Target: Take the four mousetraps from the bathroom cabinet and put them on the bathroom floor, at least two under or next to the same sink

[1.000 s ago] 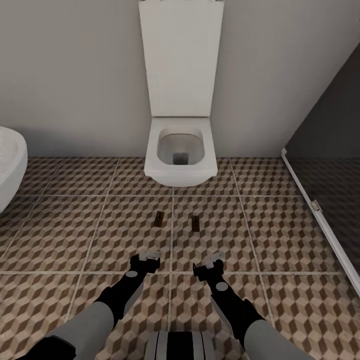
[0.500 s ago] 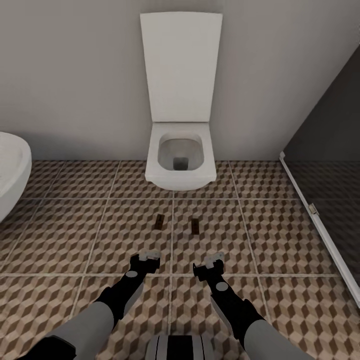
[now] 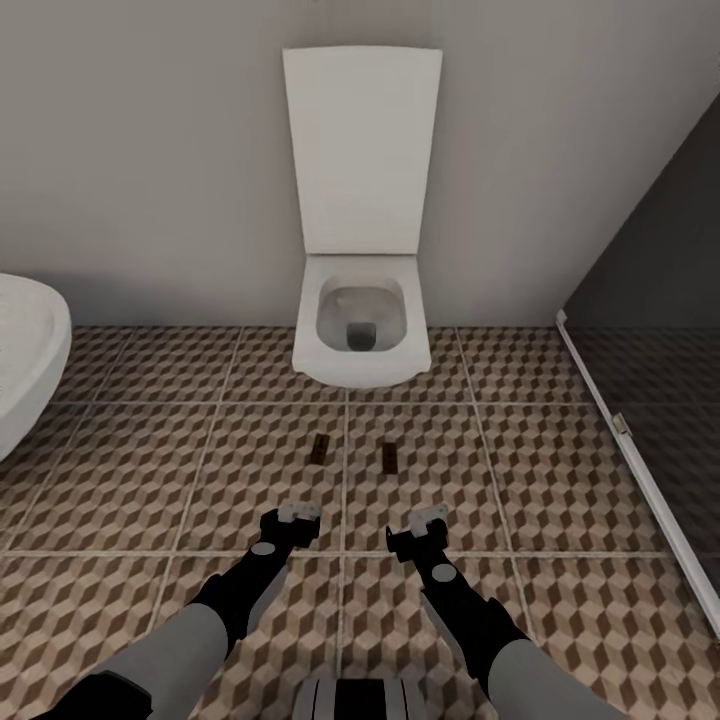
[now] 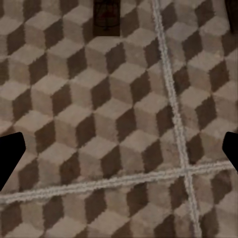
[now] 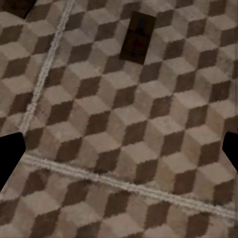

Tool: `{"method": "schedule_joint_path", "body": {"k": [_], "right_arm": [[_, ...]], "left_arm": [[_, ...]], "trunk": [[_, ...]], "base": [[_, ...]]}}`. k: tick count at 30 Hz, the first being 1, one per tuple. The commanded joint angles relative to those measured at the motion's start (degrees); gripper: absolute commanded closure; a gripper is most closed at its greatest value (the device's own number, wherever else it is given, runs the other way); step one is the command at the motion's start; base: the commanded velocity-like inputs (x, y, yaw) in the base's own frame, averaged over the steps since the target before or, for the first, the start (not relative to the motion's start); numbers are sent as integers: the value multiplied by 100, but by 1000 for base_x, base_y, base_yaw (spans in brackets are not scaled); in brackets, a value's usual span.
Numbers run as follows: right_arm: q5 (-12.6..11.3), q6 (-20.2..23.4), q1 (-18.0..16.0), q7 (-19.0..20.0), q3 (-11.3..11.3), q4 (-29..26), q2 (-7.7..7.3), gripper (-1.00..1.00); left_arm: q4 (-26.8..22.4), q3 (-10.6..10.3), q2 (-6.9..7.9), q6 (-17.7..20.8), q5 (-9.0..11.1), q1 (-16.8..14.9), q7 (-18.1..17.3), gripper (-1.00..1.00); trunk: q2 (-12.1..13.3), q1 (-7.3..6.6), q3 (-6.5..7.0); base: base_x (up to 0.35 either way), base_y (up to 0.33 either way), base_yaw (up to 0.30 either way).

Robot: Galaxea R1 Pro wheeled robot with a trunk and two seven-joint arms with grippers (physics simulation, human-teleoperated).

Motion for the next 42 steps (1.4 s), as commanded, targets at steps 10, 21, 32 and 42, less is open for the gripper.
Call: {"method": "schedule_joint_path", "body": {"k": [10,21,32,42], "right_arm": [[17,-8,-4,-30,28,-43,-2,-100],[12,-125,-4,-19,28,-75,-3,-100],[10,-239,-4,-23,28,-82,-10,-100],[10,-245,-4,-26,28,-89,-11,-100]], "left_arm": [[30,-48,5,-6,57,-3,40,-100],[34,-48,3,-6,56,-3,40,-100],[52,-49,2,-6,59,-3,40,-100],[99,-48,3,-6,55,-3,40,-100]], "trunk": [[401,-221,177],[843,-462,375],[1284,-704,621],[1685,-924,888]], "base": [[0,0,0],[0,0,0],[0,0,-6],[0,0,-52]]}}
